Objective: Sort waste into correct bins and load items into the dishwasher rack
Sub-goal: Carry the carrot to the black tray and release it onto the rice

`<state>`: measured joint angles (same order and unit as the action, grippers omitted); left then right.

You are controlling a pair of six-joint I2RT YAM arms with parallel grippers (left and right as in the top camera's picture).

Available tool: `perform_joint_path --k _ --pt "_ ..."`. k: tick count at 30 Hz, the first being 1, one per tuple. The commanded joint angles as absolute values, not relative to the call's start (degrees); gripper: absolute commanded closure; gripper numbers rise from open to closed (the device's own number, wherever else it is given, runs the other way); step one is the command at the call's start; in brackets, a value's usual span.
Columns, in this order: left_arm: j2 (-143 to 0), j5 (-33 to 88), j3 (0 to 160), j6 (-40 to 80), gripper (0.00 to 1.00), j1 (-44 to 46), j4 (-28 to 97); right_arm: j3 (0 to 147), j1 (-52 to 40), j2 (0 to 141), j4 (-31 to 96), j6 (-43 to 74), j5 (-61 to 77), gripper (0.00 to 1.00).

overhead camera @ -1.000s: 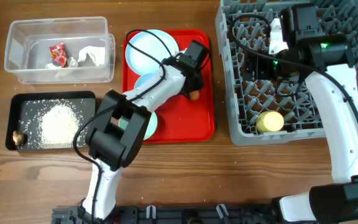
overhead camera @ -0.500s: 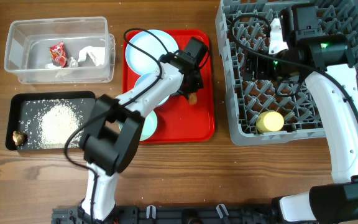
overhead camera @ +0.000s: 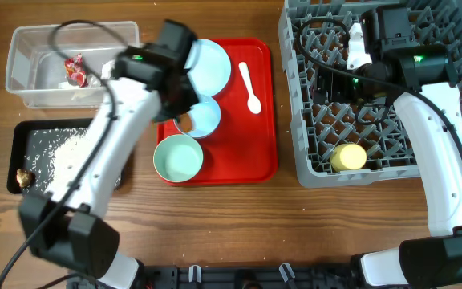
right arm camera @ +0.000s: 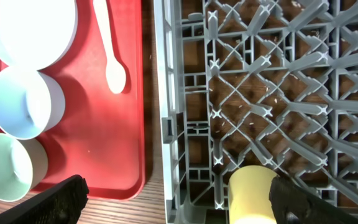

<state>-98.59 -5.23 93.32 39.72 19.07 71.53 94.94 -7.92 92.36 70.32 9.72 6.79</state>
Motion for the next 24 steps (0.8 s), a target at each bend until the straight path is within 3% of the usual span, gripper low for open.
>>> perform_joint_path --k 1,8,14,24 --pt "-96.7 -10.6 93.8 39.2 0.96 11.3 75.9 95.6 -7.7 92.5 69.6 9.0 5.8 0.03" --pt "-96.7 -10.6 88.2 39.6 0.96 -3.4 74.6 95.6 -7.7 92.5 69.5 8.9 5.8 0.03" --pt "-96.7 -7.3 69.9 48.7 0.96 -15.9 59.5 95.6 -7.7 92.5 69.5 8.9 5.8 0.02" --pt "-96.7 -6.7 51.4 56.9 0.95 -20.4 32.5 95.6 -7.7 92.5 69.5 9.0 6.0 0.02"
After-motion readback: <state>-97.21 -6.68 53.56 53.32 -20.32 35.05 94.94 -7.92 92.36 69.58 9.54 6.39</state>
